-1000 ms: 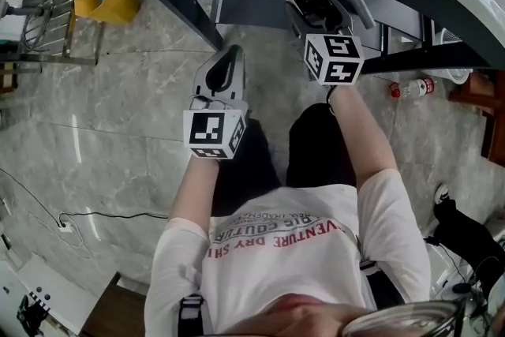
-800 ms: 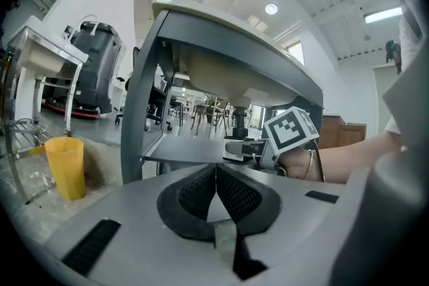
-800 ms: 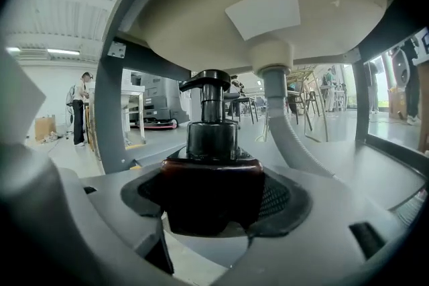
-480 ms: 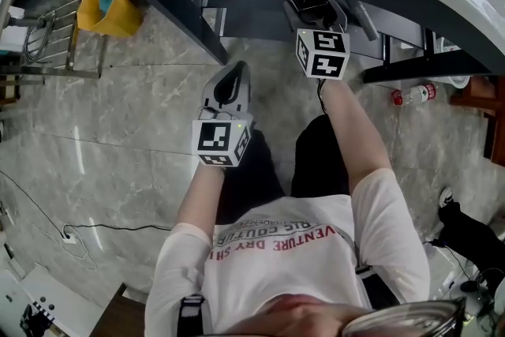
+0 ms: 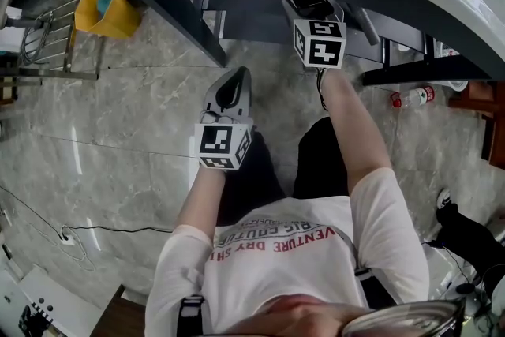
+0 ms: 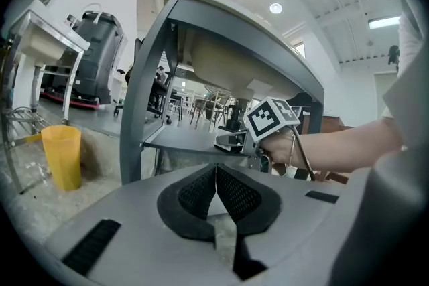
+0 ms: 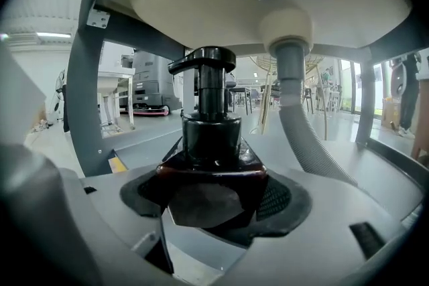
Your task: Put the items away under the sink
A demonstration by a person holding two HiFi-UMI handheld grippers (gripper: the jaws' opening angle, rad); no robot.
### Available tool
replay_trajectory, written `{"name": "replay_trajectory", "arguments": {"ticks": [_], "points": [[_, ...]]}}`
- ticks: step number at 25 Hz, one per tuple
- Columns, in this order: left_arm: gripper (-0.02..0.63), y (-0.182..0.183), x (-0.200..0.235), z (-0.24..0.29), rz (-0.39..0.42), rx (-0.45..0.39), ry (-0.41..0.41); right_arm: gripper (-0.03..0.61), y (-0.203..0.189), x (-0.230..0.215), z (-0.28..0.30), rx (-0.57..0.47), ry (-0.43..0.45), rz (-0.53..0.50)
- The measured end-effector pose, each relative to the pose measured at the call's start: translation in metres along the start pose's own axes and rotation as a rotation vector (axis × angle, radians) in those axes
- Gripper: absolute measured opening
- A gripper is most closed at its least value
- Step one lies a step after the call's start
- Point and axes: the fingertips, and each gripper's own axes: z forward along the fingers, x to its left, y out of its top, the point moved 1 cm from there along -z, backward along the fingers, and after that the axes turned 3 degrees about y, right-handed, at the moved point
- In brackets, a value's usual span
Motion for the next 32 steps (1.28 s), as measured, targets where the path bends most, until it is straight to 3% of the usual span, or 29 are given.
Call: {"name": "replay_trajectory", "arguments": {"ticks": [13, 16, 21, 28, 29, 30, 31, 32], "points": [[0.023, -0.002, 0.005, 0.0, -0.008, 0.016, -0.005, 0.364, 0.004, -0.002, 0.008, -0.008, -0.046, -0.006], [0.023, 0.0, 0.006, 0.0, 0.001, 0.011, -0.003, 0.365, 0.006, 0.001, 0.003, -0.049, -0.046, -0.005], [0.023, 0.003, -0.002, 0.002, 0.002, 0.003, -0.016, 0.367, 0.024, 0.0, -0.028, -0.163, -0.065, -0.046], [0.023, 0.025, -0.023, 0.004, 0.011, -0.037, -0.019, 0.364, 0.018, 0.022, -0.089, -0.172, 0.012, -0.052], [0.023, 0.028, -0.028, 0.006, 0.013, -0.043, -0.021, 0.351, 0.016, 0.023, -0.099, -0.182, 0.012, -0.034], [0.023, 0.031, -0.033, 0.007, 0.015, -0.048, -0.023, 0.294, 0.013, 0.023, -0.111, -0.193, -0.001, -0.014], [0.023, 0.032, -0.038, 0.008, 0.016, -0.052, -0.025, 0.161, 0.01, 0.022, -0.122, -0.205, -0.02, 0.006], [0.023, 0.033, -0.044, 0.008, 0.017, -0.054, -0.029, 0.091, 0.006, 0.021, -0.132, -0.213, -0.033, 0.024]]}}
